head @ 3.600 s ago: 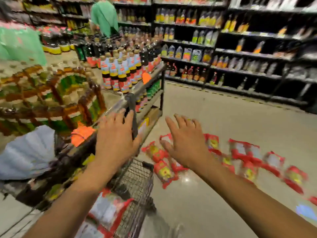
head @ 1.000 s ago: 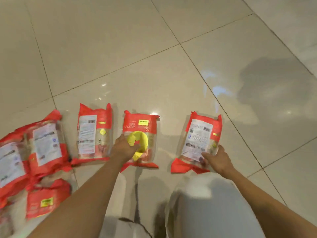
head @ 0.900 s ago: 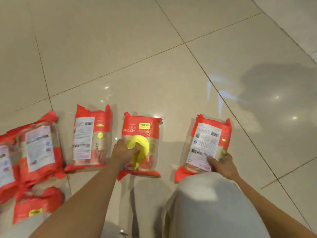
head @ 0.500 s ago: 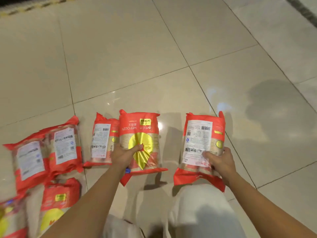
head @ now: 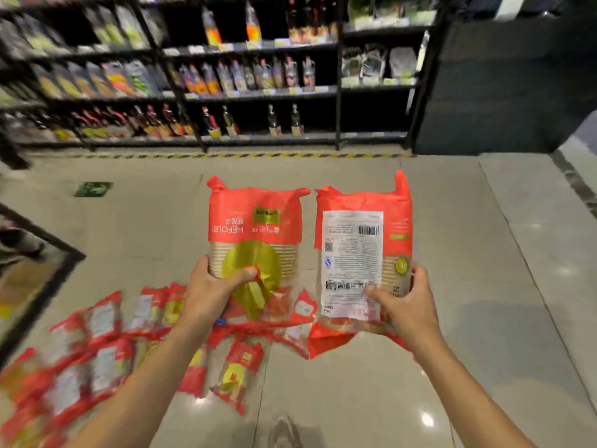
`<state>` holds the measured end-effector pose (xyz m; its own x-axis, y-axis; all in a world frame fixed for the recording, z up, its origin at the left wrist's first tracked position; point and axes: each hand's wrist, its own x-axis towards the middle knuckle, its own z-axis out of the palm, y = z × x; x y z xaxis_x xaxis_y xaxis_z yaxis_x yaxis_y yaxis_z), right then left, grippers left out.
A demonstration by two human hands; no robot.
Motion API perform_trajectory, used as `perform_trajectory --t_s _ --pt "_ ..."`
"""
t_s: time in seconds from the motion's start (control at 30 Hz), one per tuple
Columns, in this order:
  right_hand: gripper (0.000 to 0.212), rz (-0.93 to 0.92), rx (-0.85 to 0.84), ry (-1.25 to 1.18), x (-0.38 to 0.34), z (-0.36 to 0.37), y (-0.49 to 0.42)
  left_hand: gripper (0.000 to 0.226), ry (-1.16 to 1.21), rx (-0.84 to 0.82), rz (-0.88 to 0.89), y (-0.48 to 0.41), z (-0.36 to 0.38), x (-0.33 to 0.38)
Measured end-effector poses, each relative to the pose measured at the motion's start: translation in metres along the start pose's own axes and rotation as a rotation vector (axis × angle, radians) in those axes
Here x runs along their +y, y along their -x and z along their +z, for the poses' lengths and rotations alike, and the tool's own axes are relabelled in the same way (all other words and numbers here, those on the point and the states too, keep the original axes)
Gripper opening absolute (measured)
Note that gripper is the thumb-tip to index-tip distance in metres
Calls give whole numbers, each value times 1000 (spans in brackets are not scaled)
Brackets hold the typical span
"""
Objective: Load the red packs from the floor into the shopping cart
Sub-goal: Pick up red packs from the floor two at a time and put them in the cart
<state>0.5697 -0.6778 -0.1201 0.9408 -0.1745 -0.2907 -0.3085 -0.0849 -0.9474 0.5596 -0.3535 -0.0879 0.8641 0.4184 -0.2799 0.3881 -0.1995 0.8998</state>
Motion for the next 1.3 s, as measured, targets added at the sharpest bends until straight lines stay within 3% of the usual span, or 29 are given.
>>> perform_trajectory --t_s 0.2,0.37,0.53,0.73,0.93,1.1,1.3 --pt "67 -194 -323 34 -108 98 78 63 121 355 59 113 -157 45" --pt "65 -313 -710 24 -151 218 179 61 228 706 44 235 -288 10" --pt "69 -349 -1063 59 -144 335 315 51 271 1076 -30 381 -391 -54" --pt "67 -446 -1323 121 -104 436 501 81 381 1400 -139 542 -492 -148" --pt "67 -509 -1443 152 -68 515 653 51 359 1540 -161 640 -588 -219" --pt "72 -504 -1503 188 -55 583 718 71 411 1557 -198 667 -663 -266" --pt "74 -475 -1495 198 -31 700 757 83 476 1542 -207 632 -766 -319"
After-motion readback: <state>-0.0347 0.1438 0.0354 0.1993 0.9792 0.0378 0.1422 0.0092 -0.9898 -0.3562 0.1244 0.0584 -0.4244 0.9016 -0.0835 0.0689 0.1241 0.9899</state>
